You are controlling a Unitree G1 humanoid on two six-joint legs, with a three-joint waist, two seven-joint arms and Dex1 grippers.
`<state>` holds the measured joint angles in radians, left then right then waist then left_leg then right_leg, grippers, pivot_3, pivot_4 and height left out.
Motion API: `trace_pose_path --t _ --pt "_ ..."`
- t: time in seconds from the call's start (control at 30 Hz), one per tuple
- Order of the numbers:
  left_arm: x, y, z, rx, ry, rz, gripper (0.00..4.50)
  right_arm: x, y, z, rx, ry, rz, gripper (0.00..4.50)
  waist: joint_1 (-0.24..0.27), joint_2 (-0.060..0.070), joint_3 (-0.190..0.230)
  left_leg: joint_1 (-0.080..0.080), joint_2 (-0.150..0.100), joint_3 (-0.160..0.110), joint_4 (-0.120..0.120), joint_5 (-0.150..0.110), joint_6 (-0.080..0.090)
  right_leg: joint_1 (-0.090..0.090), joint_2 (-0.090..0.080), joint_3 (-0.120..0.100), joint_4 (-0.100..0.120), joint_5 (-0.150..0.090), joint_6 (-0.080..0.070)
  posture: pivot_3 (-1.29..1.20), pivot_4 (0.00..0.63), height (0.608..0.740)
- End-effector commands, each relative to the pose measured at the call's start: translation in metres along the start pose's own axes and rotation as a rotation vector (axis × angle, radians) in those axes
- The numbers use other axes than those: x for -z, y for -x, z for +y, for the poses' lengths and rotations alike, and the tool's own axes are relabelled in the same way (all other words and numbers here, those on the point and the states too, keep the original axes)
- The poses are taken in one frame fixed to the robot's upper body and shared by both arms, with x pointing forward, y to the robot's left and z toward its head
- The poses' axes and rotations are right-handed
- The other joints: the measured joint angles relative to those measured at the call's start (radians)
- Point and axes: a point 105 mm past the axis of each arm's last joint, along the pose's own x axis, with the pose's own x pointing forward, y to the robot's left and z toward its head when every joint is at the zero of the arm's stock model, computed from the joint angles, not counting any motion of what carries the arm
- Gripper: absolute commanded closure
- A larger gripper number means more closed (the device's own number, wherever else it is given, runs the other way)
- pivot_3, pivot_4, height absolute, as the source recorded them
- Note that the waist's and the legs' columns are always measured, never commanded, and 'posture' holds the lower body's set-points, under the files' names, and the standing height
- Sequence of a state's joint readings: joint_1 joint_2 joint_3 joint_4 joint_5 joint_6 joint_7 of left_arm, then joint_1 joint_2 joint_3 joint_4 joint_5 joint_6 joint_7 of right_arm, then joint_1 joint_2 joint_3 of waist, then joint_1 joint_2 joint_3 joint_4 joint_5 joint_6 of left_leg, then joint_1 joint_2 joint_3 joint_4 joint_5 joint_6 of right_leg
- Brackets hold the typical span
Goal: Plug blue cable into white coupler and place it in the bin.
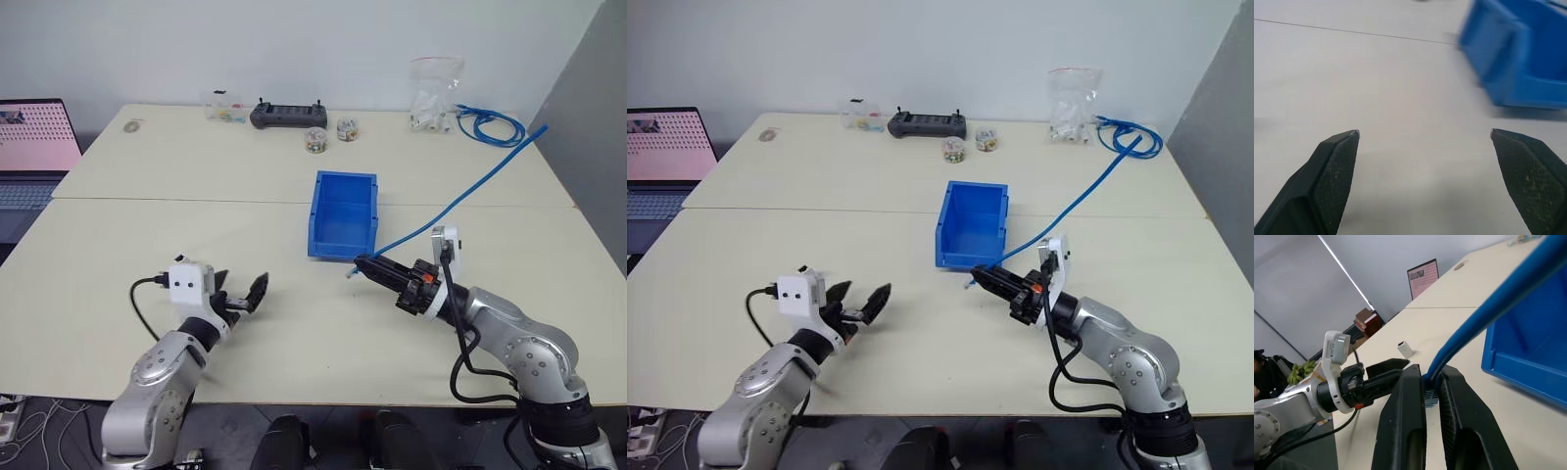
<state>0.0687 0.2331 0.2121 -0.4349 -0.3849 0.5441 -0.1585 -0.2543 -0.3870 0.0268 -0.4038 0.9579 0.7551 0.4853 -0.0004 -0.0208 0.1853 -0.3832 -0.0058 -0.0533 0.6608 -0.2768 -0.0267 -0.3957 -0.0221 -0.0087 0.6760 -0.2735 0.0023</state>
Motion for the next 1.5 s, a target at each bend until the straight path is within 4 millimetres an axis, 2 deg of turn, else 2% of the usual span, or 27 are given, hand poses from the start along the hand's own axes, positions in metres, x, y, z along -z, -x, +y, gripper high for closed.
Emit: trace_pose_path --t 0.03,0.23,0.57,1.0,1.1,1.27,1.37,1.4,1.5 --pt "-0.005 -0.002 0.027 -0.236 -0.038 -0.063 0.00 -0.009 -0.002 0.005 -0.037 0.047 -0.006 4.41 0.000 0.000 0.000 0.000 0.000 0.000 0.000 0.000 0.000 0.000 0.000 0.000 0.000 0.000 0.000 0.00 0.150 0.740" --pt "-0.007 -0.009 0.044 -0.472 -0.045 -0.111 0.00 -0.011 -0.001 0.003 -0.034 0.061 0.007 4.41 0.000 0.000 0.000 -0.001 0.000 0.000 0.000 0.000 0.000 0.000 0.000 -0.001 0.000 0.000 0.001 0.00 0.150 0.740" --pt "-0.014 -0.025 0.059 -0.634 0.021 -0.144 0.00 -0.015 0.002 0.001 -0.020 0.076 0.007 4.41 -0.001 -0.001 0.000 -0.001 0.000 0.000 0.001 0.000 0.000 0.000 0.000 -0.002 0.001 0.000 0.001 0.00 0.150 0.740" --pt "-0.011 -0.034 0.068 -0.668 0.057 -0.131 0.00 -0.014 0.004 0.003 -0.020 0.078 0.013 4.41 -0.001 -0.001 0.000 -0.001 -0.001 0.000 0.001 0.000 0.000 0.000 0.000 -0.002 0.002 0.001 0.001 0.00 0.150 0.740" --pt "-0.010 -0.035 0.069 -0.668 0.053 -0.129 0.43 -0.014 0.004 0.003 -0.018 0.077 0.014 4.41 -0.001 -0.001 0.000 -0.001 -0.001 0.000 0.001 0.000 0.000 0.000 0.000 -0.002 0.001 0.001 0.001 0.00 0.150 0.740" --pt "-0.009 -0.036 0.073 -0.671 0.049 -0.122 1.69 -0.014 0.004 0.003 -0.017 0.077 0.014 4.41 -0.001 -0.001 0.000 -0.001 -0.001 0.000 0.001 0.000 0.000 0.000 0.000 -0.002 0.001 0.001 0.001 0.00 0.150 0.740" --pt "-0.008 -0.037 0.076 -0.674 0.040 -0.114 2.22 -0.014 0.004 0.003 -0.017 0.076 0.014 4.41 -0.001 -0.001 0.000 -0.001 -0.001 0.000 0.001 0.000 0.000 0.000 0.000 -0.002 0.002 0.001 0.001 0.00 0.150 0.740" --pt "-0.008 -0.038 0.077 -0.675 0.037 -0.110 2.59 -0.014 0.004 0.003 -0.017 0.076 0.014 4.41 -0.002 -0.001 0.000 -0.001 -0.001 0.000 0.001 0.000 0.000 0.000 0.000 -0.002 0.002 0.001 0.001 0.00 0.150 0.740" --pt "-0.006 -0.038 0.078 -0.681 0.030 -0.099 3.22 -0.015 0.004 0.003 -0.016 0.077 0.013 4.41 -0.002 -0.001 0.000 -0.001 -0.001 0.000 0.001 0.000 0.000 0.000 0.000 -0.002 0.002 0.001 0.001 0.00 0.150 0.740"
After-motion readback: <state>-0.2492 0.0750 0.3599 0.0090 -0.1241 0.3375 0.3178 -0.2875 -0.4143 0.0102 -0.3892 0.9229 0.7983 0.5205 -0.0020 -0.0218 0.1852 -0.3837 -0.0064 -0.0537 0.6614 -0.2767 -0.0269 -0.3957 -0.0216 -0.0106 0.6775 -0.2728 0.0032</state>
